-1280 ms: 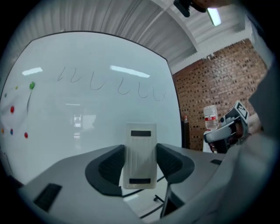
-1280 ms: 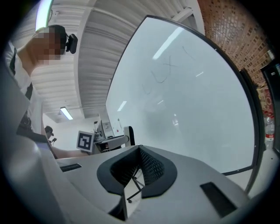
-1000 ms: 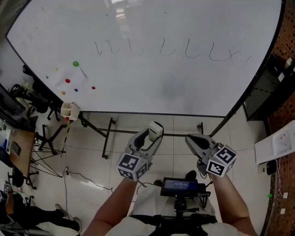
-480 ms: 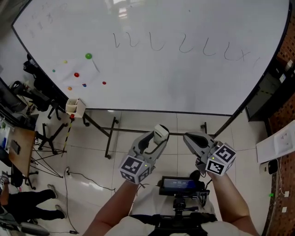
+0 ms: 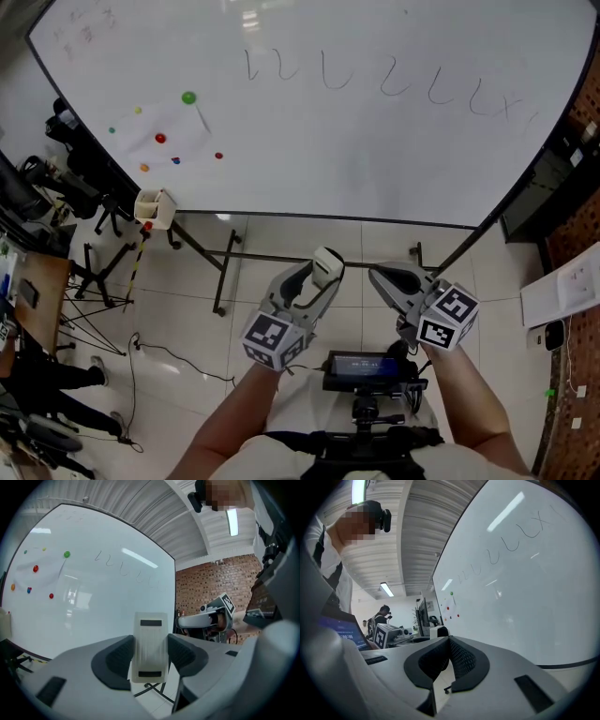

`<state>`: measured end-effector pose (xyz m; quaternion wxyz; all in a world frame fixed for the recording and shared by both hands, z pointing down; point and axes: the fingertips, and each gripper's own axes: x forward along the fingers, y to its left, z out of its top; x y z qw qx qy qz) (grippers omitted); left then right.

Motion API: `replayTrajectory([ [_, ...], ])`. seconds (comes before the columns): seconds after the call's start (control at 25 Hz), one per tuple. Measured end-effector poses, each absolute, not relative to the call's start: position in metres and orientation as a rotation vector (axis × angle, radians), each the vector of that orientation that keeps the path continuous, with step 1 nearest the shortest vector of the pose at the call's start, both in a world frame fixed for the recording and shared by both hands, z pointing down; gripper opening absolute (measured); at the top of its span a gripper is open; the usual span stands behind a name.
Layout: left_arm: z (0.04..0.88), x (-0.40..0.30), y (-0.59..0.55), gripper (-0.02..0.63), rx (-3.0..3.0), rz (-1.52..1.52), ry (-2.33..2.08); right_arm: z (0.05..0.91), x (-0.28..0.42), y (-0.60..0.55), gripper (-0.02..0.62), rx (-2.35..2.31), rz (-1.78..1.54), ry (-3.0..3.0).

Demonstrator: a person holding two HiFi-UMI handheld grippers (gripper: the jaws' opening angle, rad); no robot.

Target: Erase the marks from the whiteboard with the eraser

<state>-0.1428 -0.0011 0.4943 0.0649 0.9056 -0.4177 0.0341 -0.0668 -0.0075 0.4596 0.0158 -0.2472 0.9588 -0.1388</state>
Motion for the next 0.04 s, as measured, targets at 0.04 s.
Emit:
replayTrajectory([
  [0.04,0.4952,-0.1441,-0.0005,0.265,2.732,0.103,-1.259,0.4607,-0.0686,-0.0069,0.015,-0.768,-0.433,2.985],
])
